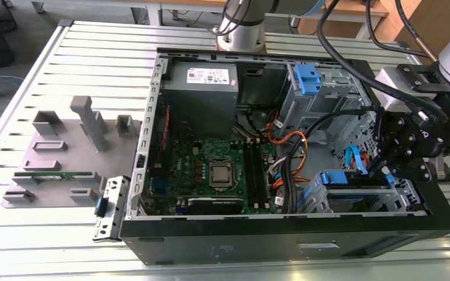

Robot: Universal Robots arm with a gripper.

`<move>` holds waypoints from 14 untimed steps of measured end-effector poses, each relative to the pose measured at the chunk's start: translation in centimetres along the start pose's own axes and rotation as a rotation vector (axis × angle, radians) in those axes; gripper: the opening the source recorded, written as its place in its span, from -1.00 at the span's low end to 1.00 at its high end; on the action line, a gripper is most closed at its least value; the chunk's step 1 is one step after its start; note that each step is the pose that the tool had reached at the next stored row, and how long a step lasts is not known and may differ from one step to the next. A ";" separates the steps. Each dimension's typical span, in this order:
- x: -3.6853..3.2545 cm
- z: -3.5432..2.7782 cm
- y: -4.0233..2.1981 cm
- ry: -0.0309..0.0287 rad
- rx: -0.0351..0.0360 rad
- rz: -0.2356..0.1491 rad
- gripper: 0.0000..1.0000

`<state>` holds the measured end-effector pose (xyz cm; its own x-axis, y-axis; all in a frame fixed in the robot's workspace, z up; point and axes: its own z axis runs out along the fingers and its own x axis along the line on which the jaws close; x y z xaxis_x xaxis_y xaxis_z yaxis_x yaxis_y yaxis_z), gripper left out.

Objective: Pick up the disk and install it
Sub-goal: 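Insert the second disk wire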

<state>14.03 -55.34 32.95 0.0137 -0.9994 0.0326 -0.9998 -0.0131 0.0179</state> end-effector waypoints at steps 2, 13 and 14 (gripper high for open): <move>0.00 0.03 0.01 -0.0006 0.0000 0.000 -0.65; -0.17 -0.87 0.03 -0.0044 0.0001 0.000 -0.54; -0.22 -0.94 0.03 -0.0050 0.0001 0.000 -0.54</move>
<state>14.01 -55.09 33.88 0.0136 -0.9995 0.0276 -0.9998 -0.0131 0.0178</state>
